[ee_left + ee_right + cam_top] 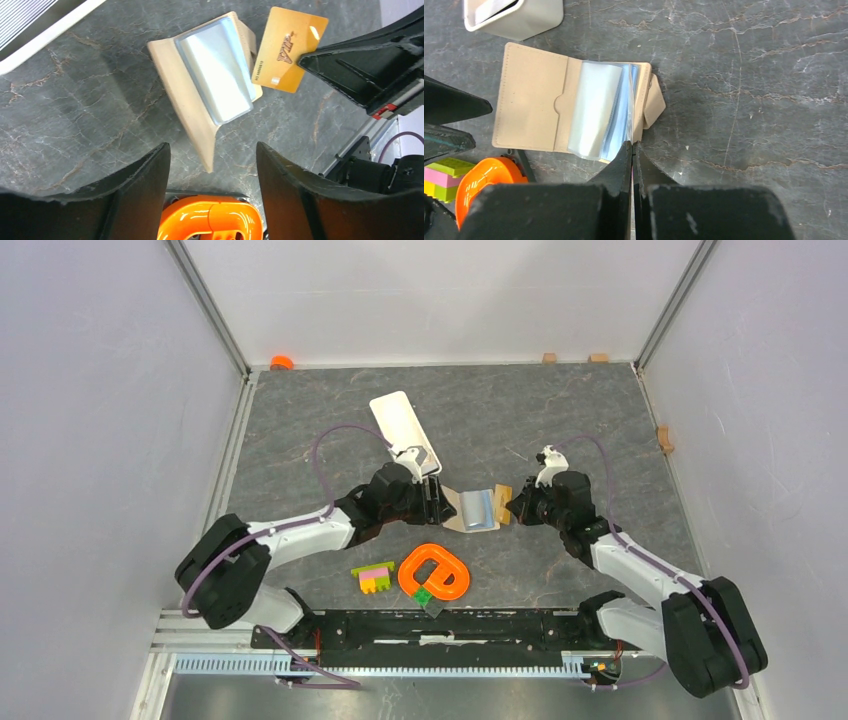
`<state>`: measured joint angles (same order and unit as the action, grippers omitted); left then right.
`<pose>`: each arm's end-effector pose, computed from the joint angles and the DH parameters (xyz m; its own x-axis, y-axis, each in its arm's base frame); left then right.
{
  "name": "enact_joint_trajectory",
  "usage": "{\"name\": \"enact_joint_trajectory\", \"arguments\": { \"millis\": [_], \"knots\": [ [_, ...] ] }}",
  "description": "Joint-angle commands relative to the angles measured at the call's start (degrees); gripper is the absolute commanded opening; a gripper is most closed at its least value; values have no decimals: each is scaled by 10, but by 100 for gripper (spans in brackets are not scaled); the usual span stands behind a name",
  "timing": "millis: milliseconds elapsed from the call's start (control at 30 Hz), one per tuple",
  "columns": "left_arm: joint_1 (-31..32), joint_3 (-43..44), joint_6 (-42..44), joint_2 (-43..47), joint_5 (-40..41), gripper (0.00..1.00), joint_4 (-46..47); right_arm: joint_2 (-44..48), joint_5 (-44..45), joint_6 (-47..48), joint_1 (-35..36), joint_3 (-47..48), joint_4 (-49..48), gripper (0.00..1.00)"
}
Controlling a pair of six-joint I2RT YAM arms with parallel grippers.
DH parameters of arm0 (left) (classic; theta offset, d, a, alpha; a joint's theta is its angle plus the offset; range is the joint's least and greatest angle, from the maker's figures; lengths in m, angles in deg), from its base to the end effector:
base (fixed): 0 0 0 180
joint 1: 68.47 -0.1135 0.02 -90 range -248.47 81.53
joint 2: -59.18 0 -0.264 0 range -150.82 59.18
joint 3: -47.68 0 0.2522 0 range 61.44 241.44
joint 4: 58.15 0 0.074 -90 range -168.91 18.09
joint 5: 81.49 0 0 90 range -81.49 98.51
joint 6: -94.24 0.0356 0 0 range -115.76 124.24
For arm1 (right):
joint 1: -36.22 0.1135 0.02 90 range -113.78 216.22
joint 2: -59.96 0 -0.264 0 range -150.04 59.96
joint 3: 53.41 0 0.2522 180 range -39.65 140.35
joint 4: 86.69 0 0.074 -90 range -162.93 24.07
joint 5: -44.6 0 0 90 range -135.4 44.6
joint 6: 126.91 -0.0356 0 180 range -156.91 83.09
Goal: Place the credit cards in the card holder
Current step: Insert the credit card into the card holder.
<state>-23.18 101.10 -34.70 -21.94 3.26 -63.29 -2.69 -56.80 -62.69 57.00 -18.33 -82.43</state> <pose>0.2049 -0.2116 0.1977 -0.7755 -0.1062 -0.6223 0.3527 0.7446 -0.5667 0.1983 0.0828 0.1738 -0.6636 0.2042 -0.7197 -0.2401 0.8530 0.4634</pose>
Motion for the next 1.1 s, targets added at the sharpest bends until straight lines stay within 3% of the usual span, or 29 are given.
{"name": "enact_joint_trajectory", "arguments": {
  "millis": [0,400,600,767,1067],
  "knots": [
    [-13,13,15,-30,-34,67,36,-11,17,27,-10,32,1,0],
    [-34,24,13,-107,-81,43,73,-43,-46,10,-17,25,-23,0],
    [-40,22,14,-134,-95,18,79,-50,-84,-23,-21,12,-57,0],
    [-43,18,11,-152,-113,5,94,-60,-125,-63,-21,-1,-110,0],
    [-59,5,-3,-167,-141,2,126,-62,-145,-86,-21,-11,-136,0]
  ]
}}
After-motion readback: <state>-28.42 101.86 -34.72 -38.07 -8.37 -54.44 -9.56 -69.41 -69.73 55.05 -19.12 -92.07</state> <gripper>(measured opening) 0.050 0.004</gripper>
